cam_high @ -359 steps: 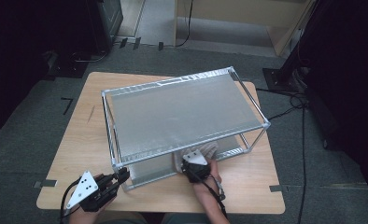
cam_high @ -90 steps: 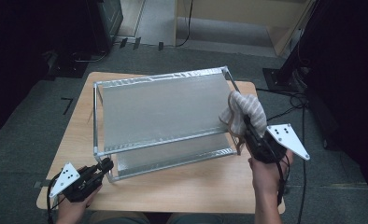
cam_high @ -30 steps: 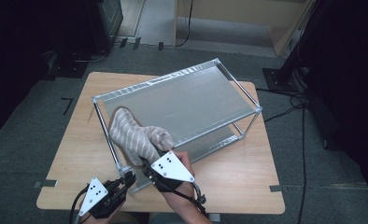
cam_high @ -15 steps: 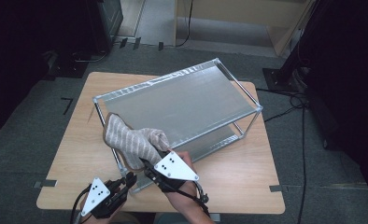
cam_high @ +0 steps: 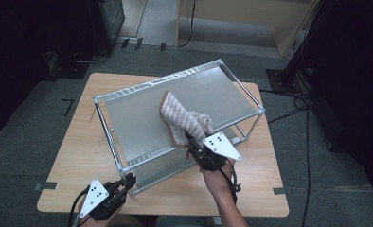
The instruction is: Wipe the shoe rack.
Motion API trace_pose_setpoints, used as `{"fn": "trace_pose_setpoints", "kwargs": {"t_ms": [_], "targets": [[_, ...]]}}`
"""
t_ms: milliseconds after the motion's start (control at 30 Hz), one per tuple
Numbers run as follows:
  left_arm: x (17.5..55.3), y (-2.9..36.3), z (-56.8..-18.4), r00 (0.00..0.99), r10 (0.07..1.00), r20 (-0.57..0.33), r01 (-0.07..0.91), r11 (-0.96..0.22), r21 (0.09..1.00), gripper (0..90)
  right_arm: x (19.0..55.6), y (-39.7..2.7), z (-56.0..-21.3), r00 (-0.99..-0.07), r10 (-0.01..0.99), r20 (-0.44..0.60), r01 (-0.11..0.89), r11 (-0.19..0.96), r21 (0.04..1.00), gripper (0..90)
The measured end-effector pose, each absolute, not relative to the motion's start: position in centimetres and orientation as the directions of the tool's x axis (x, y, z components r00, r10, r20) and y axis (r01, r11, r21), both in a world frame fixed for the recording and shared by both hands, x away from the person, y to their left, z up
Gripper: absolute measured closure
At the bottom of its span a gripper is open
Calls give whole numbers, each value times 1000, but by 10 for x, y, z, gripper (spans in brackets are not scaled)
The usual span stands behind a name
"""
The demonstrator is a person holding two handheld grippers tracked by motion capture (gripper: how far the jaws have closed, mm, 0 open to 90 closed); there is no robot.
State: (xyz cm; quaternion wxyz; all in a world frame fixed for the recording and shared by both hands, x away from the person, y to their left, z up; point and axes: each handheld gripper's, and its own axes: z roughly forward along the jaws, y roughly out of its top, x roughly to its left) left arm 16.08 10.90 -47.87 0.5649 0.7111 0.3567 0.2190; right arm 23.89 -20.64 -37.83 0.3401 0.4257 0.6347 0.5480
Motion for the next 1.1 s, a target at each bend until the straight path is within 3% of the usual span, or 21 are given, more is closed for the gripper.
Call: {"fn": "trace_pose_setpoints", "kwargs": {"t_ms": [700, 900, 1100], "targets": [[166, 126, -477, 625, 776, -80, 271, -120, 955, 802, 285, -307, -378, -158, 987, 42, 184, -13, 983, 672], [170, 135, -476, 614, 784, -85, 278, -115, 954, 800, 284, -316, -379, -132, 990, 49, 184, -24, 983, 674], [171, 137, -478, 626, 766, -144, 302, -68, 951, 792, 281, -308, -379, -131, 990, 48, 198, -21, 980, 680]]}}
